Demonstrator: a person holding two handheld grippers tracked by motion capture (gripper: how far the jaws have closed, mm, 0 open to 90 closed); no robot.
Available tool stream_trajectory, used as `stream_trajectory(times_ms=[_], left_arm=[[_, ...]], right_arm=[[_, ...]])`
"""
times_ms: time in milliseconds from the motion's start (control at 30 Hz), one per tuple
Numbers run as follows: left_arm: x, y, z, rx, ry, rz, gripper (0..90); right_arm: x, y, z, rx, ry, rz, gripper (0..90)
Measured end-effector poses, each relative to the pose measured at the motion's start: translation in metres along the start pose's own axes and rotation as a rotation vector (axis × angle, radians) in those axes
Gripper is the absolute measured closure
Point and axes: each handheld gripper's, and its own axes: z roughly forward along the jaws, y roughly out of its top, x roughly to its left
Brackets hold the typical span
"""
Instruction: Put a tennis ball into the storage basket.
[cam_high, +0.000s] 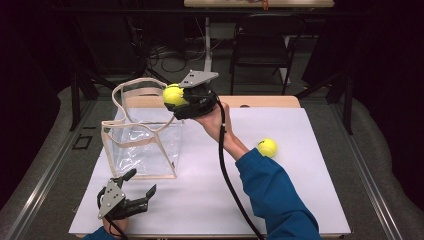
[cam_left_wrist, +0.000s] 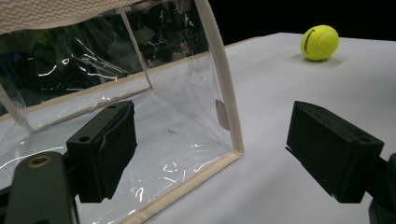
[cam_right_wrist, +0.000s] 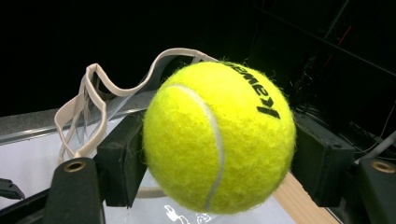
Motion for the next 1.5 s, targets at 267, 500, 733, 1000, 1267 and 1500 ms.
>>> stream_trajectory(times_ms=[267, 500, 733, 1000, 1267, 1500], left_arm=[[0.000, 0.000, -0.001, -0.002, -0.002, 0.000, 15.8], [0.001, 0.000, -0.001, -0.004, -0.003, -0.003, 15.8], [0.000, 0.000, -0.001, -0.005, -0.004, -0.004, 15.8], [0.000, 0.001, -0.001, -0.008, -0.006, -0.002, 15.8], [0.000, 0.001, -0.002, -0.010, -0.005, -0.002, 15.8], [0.000, 0.001, -0.001, -0.009, -0.007, -0.001, 15.8]], right_arm=[[0.002, 0.008, 0.011, 0.028, 0.017, -0.011, 26.9], [0.004, 0.013, 0.017, 0.049, 0.026, -0.021, 27.0], [0.004, 0.015, 0.023, 0.071, 0.035, -0.025, 27.0], [0.006, 0.021, 0.028, 0.083, 0.041, -0.034, 27.0], [0.009, 0.026, 0.033, 0.107, 0.049, -0.042, 27.0], [0.012, 0.028, 0.037, 0.128, 0.059, -0.048, 27.0]])
